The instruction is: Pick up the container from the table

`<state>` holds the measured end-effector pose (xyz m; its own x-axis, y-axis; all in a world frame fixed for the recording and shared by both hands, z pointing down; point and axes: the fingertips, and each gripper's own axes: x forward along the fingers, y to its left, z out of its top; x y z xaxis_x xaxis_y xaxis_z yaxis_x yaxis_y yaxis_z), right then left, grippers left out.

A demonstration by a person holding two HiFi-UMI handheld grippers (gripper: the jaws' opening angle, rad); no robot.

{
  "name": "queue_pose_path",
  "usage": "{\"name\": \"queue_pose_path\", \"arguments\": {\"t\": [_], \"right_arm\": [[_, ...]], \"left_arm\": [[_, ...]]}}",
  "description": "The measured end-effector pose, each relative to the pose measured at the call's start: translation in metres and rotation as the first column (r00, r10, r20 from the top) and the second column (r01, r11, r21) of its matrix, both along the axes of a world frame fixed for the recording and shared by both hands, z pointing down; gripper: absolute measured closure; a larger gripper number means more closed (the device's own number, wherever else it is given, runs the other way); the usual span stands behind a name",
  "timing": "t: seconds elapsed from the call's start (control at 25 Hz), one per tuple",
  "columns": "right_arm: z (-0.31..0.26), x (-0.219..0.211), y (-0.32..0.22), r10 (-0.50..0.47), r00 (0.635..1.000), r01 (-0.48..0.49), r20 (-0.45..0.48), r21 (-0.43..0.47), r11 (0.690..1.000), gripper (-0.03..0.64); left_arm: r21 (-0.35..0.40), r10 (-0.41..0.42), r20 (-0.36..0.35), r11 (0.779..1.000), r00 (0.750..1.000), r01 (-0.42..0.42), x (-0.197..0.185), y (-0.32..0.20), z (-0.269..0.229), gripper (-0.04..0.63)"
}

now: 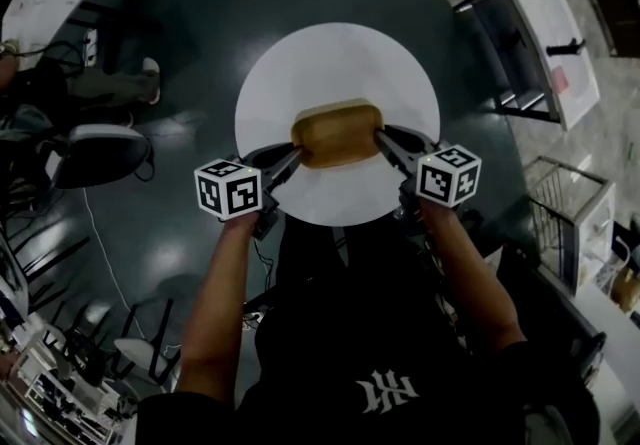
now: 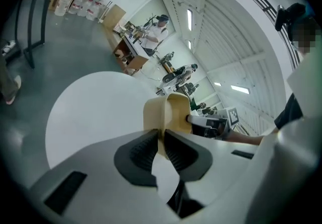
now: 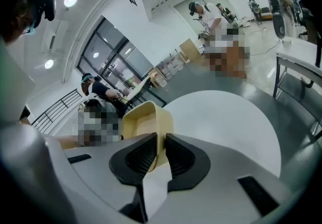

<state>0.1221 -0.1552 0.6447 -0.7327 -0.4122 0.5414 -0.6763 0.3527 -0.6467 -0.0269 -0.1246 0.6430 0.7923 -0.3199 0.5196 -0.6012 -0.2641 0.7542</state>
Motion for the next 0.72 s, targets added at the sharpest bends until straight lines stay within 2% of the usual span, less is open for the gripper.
{"name": "queue_pose_path", "arguments": {"t": [0.32,0.72], "right_arm": [[-0.066,-0.015,-0.019,0.016,1.0,-0.018,0.014,0.14,0.99,0.541],[-0.155,-0.033,-0.034,0.065,0.998,-0.067,0.017,0.33,0.942,0.541]], "left_arm": [[0.147,0.019,0.003,0.989,1.0,-0.02,-0.017,-0.027,-0.071,0.552],[0.329,0.06,0.0,0.943,0.998,-0.057,-0.035,-0.053,-0.151,0.554]]}}
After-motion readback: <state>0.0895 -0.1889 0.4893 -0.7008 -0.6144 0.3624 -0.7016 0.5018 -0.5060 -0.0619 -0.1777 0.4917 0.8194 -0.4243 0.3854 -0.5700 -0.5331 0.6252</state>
